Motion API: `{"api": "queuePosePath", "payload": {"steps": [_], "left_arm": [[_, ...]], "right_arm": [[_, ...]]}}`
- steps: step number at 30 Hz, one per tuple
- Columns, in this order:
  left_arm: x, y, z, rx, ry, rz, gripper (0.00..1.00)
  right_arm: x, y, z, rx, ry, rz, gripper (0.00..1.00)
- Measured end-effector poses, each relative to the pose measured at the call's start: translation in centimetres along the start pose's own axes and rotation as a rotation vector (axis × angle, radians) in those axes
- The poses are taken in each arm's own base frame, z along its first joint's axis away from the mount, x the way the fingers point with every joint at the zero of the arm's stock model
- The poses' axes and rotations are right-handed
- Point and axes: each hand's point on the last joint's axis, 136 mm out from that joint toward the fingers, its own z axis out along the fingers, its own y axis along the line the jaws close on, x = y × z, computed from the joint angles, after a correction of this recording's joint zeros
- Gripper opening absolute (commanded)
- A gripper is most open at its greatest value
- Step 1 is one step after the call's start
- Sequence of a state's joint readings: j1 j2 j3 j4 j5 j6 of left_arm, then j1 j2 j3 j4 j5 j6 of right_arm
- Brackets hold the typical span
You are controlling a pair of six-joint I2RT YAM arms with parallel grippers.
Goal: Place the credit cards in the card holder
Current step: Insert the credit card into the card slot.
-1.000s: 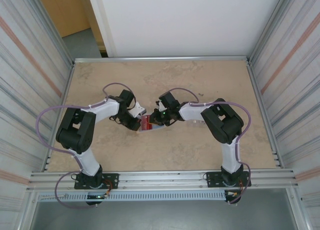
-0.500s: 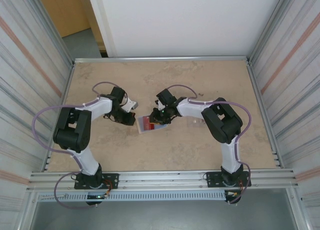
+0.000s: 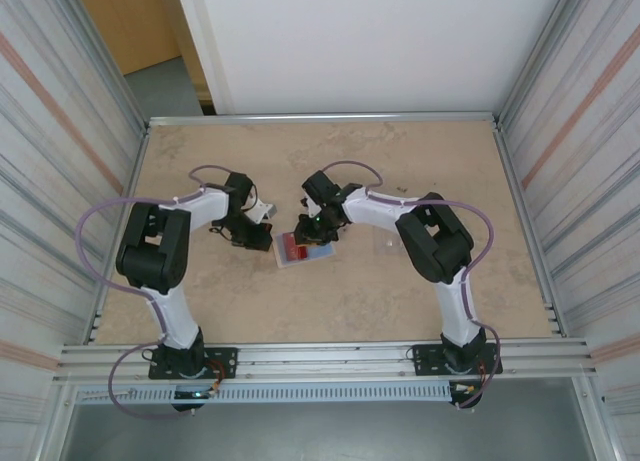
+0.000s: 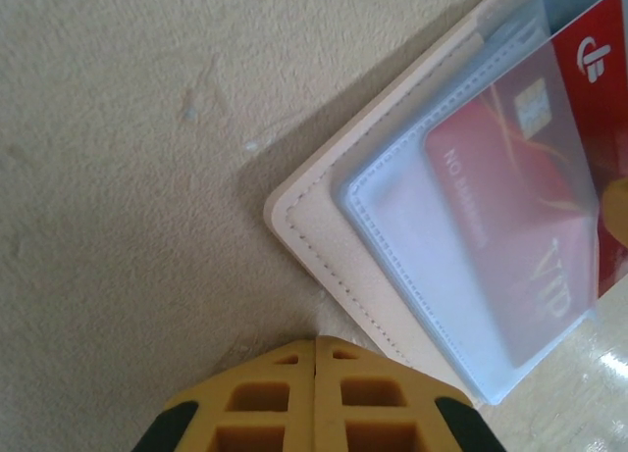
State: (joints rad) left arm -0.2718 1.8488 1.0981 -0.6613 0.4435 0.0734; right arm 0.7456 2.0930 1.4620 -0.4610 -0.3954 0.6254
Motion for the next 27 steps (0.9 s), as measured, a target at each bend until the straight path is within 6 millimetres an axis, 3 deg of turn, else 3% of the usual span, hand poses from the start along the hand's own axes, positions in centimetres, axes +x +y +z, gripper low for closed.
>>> {"api": "queuePosePath", "payload": {"steps": [6,11,17,21,27], "left_arm": [[0.0,0.0,0.0,0.004,0.021,-0.011,0.00],[0.0,0.0,0.0,0.004,0.026,-0.013,0.00],[0.0,0.0,0.0,0.004,0.026,-0.013,0.01],[-0.1,-0.2,0.0,0.004,0.020,-0.011,0.15],[-0.3,-1.3,-0.2,0.023,-0.024,0.011,0.36]], "right_arm": [[-0.1,1.0,0.5,0.004,0.019,-0.044,0.26],[0.2,1.6,0.9,0.003,0.031,-0.068,0.34],[0.5,1.4,0.8,0.016,0.040,-0.080,0.37],[0.6,0.8,-0.4,0.042,0.031,-0.086,0.43],[-0.1,-0.6,-5.2,0.062,-0.046,-0.065,0.49]]}}
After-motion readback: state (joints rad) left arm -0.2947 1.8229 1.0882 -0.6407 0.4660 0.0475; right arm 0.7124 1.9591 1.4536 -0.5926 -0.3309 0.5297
